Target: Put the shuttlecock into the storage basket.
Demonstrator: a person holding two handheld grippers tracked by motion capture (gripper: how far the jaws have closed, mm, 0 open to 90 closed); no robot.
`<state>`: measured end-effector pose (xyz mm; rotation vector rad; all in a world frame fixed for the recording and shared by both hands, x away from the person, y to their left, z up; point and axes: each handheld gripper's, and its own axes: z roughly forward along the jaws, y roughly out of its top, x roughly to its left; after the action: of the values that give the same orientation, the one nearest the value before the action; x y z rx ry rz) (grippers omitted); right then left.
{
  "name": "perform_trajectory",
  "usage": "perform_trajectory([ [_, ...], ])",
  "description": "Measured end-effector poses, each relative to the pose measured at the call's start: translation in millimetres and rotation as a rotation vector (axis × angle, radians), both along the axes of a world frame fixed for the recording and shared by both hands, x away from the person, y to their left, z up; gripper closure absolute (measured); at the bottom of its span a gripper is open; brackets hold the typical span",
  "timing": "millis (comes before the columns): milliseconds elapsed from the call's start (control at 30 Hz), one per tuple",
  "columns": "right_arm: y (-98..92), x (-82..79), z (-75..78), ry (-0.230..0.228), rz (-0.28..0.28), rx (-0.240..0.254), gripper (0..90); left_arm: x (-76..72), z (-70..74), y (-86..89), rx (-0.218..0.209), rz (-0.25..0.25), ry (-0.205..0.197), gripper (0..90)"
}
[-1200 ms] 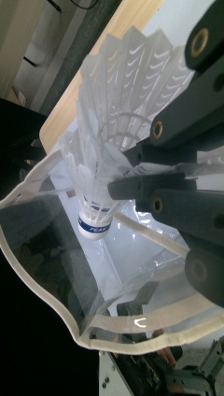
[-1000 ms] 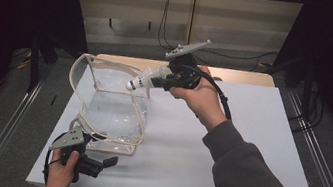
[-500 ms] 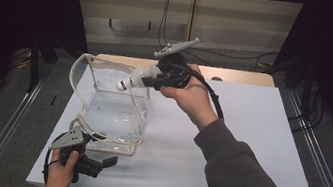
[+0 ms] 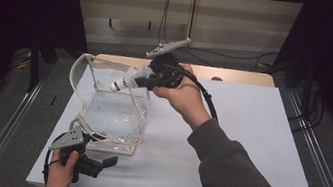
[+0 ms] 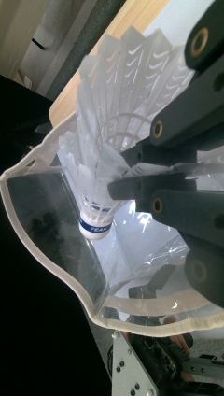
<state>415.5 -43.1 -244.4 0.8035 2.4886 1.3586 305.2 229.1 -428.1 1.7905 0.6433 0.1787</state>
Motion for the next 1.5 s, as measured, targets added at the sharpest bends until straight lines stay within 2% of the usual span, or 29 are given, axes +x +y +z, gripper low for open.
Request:
perform_trajectory([
  [1500, 39.7, 2.3, -10.6, 0.005, 0.070, -0.035, 87.7, 0.0, -0.8, 0.8, -0.013, -0.004, 0.007, 1.5],
])
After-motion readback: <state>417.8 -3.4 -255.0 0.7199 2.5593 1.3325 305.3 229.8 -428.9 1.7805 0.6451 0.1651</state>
